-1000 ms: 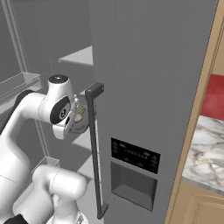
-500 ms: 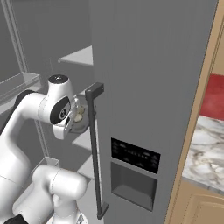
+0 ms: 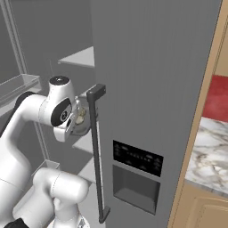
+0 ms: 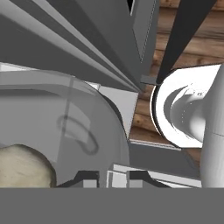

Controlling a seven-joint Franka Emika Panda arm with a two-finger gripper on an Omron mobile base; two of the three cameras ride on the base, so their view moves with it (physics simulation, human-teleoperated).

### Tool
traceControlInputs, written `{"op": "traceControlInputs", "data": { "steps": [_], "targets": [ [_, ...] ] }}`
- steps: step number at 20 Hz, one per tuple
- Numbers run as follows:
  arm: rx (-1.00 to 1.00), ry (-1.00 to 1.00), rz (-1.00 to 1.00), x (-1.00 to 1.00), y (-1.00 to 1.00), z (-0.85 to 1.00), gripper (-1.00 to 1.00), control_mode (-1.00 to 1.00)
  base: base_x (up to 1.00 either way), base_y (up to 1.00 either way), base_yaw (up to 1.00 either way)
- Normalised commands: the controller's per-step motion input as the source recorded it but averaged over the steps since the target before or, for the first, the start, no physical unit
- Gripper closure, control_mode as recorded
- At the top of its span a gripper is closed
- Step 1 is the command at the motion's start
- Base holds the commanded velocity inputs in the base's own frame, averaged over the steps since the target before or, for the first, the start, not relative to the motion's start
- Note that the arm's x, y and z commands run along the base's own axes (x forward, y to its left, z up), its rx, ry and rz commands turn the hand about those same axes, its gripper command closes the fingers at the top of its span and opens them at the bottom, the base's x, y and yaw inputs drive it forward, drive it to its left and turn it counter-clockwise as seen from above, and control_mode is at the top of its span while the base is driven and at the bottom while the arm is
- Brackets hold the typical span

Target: Place two dumplings into each of the tupperware containers and then place the containers in the fridge.

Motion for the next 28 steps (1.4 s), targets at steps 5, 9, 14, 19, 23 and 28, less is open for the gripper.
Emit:
{"op": "traceControlInputs", "data": {
  "steps": [5, 9, 14, 19, 23, 28],
  "targets": [
    [0.00, 0.00, 0.00, 0.34, 0.00, -0.11, 1.00, -1.00, 0.12, 0.00, 0.00],
    [0.00, -0.25, -0.05, 0.07, -0.01, -0.21, 1.00, -1.00, 0.00, 0.00, 0.00],
    [0.00, -0.32, -0.10, 0.34, -0.02, -0.04, 1.00, -1.00, 0.00, 0.00, 0.00],
    [0.00, -0.07, -0.10, 0.87, -0.01, -0.01, 1.00, -1.00, 0.00, 0.00, 0.00],
    [0.00, 0.00, -0.02, 0.96, -0.09, 0.00, 1.00, -1.00, 0.00, 0.00, 0.00],
    [0.01, 0.00, 0.00, 0.93, -0.15, 0.00, 1.00, -1.00, 0.00, 0.00, 0.00]
  ]
}}
